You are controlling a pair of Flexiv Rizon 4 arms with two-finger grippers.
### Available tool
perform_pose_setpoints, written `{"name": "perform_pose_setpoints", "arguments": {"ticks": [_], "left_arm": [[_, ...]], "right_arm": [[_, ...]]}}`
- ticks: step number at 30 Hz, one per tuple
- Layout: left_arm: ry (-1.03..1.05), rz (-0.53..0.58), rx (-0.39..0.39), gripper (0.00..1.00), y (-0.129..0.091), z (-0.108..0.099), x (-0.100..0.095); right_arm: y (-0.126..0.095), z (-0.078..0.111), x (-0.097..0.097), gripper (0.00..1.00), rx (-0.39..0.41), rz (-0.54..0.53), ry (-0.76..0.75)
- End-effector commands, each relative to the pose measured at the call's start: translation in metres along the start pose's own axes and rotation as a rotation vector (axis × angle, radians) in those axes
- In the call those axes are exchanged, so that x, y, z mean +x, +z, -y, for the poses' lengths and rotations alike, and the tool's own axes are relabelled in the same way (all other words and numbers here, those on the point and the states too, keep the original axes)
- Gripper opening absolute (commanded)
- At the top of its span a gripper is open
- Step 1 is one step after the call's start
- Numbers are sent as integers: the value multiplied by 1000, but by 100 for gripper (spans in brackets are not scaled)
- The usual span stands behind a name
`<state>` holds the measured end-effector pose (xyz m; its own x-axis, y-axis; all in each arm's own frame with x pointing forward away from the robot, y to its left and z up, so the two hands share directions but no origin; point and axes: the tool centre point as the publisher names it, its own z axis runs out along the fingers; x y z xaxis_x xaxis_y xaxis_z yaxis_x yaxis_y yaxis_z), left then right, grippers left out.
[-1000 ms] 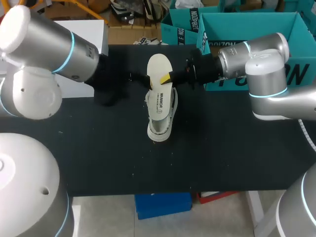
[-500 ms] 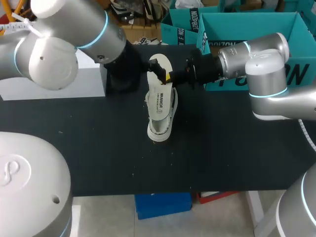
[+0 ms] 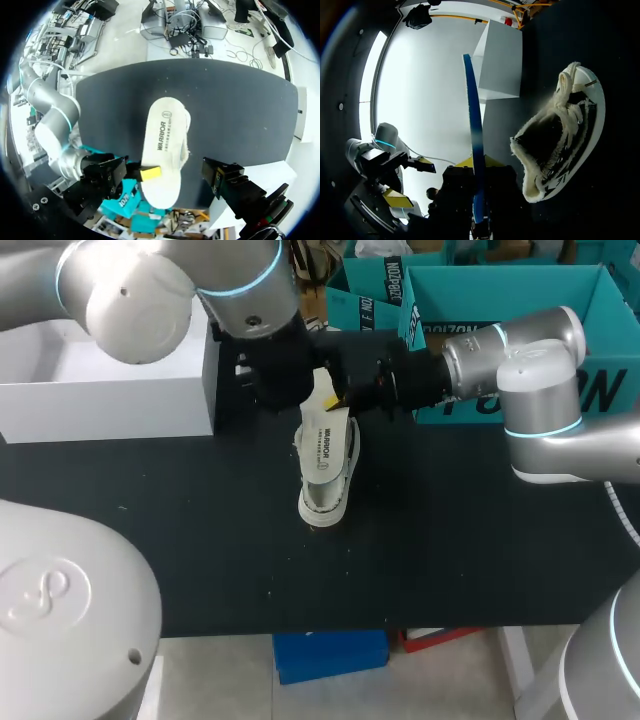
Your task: Take the shoe out of the shoebox, open the shoe tongue, remove and reinsert the insole, then place the shoe into the shoebox
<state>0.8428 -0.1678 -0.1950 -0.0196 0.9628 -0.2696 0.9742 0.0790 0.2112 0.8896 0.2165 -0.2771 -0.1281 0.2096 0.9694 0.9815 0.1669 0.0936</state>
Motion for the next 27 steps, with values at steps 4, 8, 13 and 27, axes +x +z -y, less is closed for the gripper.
{"name": "perform_pose_setpoints", "arguments": {"ticks": [4, 8, 13, 27], "left_arm": [[2, -118, 2, 100, -8, 3, -8], [-11, -95, 20, 100, -9, 3, -7], [-8, -85, 23, 100, -9, 3, -7], [0, -75, 17, 100, -8, -1, -7]], "right_arm": [[1, 0, -1, 0, -2, 0, 0], [1, 0, -1, 0, -2, 0, 0], [1, 0, -1, 0, -2, 0, 0], [1, 0, -1, 0, -2, 0, 0]]}}
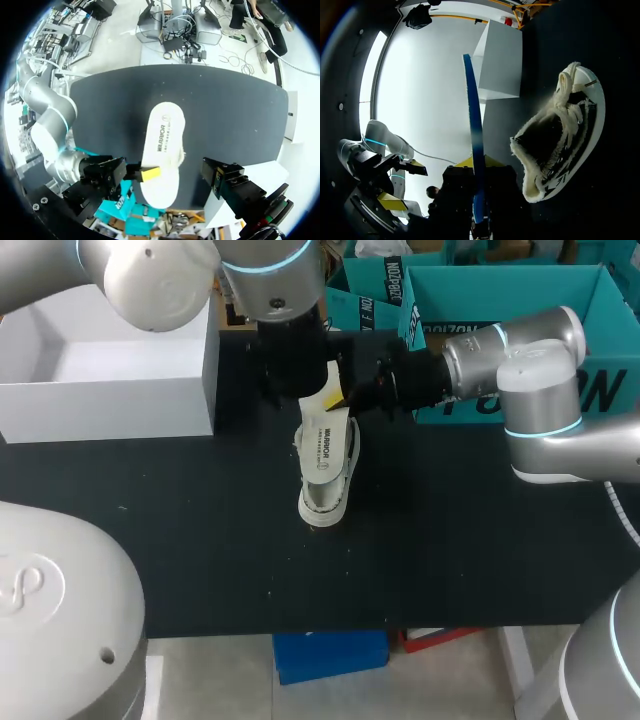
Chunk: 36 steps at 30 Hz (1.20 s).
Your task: Take the shoe out of the shoebox, open the shoe tongue, remove and reinsert the insole, then place the shoe into the shoebox
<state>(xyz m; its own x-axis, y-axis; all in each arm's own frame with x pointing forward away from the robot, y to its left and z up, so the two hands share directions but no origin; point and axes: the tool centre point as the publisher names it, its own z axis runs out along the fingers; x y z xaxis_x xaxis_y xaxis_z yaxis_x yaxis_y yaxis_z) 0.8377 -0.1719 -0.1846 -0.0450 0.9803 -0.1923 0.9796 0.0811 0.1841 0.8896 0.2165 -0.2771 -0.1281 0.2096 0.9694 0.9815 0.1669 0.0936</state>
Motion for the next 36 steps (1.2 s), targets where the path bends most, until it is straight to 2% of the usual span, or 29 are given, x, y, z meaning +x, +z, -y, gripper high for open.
{"name": "perform_pose_setpoints", "arguments": {"ticks": [1, 21, 28, 36], "left_arm": [[17, -1, -15, 100, 3, -7, -1], [29, -12, -16, 100, 35, -103, -9], [25, -24, -40, 100, 37, -132, -15], [-1, -36, -55, 100, 40, -159, -14]], "right_arm": [[1, 0, -1, 0, -2, 0, 0], [1, 0, -1, 0, -2, 0, 0], [1, 0, -1, 0, -2, 0, 0], [1, 0, -1, 0, -2, 0, 0]]}}
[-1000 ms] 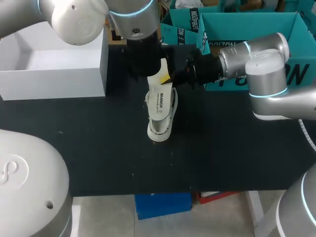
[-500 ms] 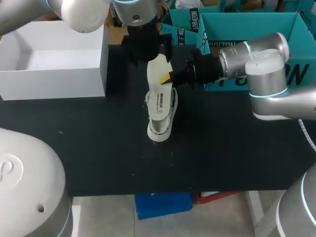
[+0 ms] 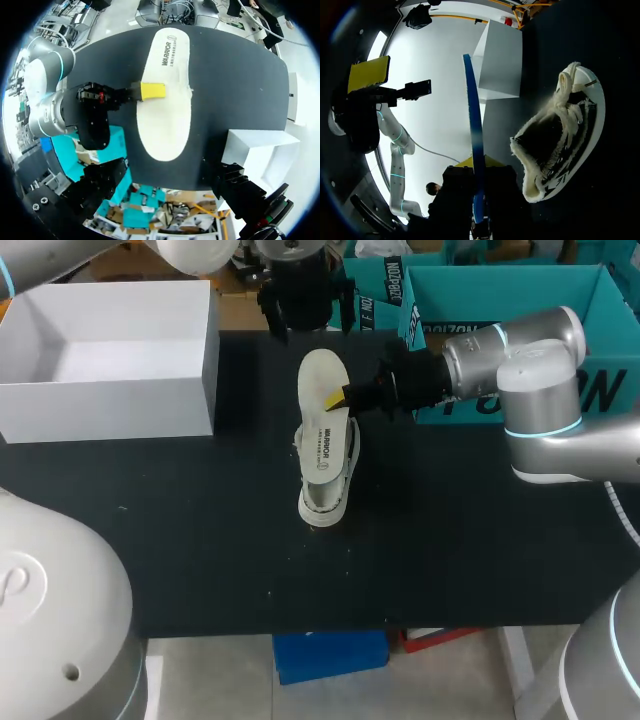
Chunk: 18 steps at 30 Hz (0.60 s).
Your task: Take the shoe out of the shoebox, open the shoe tongue, remove and reinsert the insole, then place the shoe into the shoebox
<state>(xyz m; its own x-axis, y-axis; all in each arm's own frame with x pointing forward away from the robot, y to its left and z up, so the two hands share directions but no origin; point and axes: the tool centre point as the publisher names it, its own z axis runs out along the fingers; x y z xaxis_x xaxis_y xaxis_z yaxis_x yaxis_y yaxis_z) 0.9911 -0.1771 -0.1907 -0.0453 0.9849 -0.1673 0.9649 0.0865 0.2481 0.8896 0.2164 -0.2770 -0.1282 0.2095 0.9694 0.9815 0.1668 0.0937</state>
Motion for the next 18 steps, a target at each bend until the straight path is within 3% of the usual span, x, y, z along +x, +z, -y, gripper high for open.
{"name": "perform_pose_setpoints", "arguments": {"ticks": [1, 10, 18], "left_arm": [[-8, -12, 10, 100, 5, -12, -3], [-17, -2, 44, 100, 11, -18, -3], [-9, 4, 31, 100, 0, -3, -1]], "right_arm": [[1, 0, -1, 0, -2, 0, 0], [1, 0, -1, 0, -2, 0, 0], [1, 0, -1, 0, -2, 0, 0]]}}
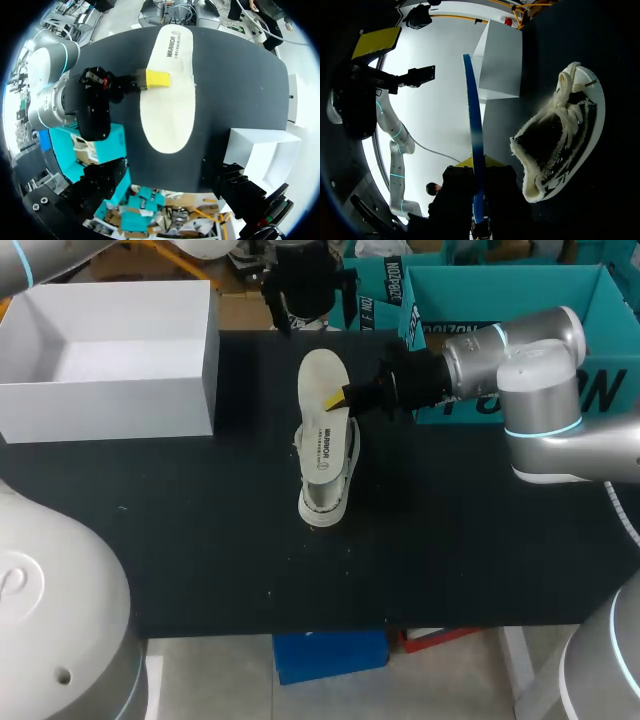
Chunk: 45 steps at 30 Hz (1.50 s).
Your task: Take the shoe out of the shoebox, open the shoe tongue, remove and reinsert the insole, then place the shoe into the shoebox
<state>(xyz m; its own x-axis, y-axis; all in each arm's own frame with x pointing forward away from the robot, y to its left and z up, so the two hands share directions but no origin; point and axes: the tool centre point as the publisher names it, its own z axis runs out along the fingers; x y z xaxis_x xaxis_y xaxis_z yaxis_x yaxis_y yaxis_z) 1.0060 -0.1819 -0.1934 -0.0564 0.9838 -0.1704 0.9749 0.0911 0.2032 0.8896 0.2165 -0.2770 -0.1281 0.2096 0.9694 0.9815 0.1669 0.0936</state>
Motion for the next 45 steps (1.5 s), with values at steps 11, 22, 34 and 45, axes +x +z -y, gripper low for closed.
{"name": "perform_pose_setpoints", "arguments": {"ticks": [11, 22, 34, 45], "left_arm": [[-12, 9, -7, 100, -20, 60, 13], [5, 21, 8, 100, -30, 120, 25], [35, 37, 29, 100, -35, 168, 33], [-79, 262, 57, 100, -36, 170, 48]], "right_arm": [[1, 0, -1, 0, -2, 0, 0], [1, 0, -1, 0, -2, 0, 0], [1, 0, -1, 0, -2, 0, 0], [1, 0, -1, 0, -2, 0, 0]]}}
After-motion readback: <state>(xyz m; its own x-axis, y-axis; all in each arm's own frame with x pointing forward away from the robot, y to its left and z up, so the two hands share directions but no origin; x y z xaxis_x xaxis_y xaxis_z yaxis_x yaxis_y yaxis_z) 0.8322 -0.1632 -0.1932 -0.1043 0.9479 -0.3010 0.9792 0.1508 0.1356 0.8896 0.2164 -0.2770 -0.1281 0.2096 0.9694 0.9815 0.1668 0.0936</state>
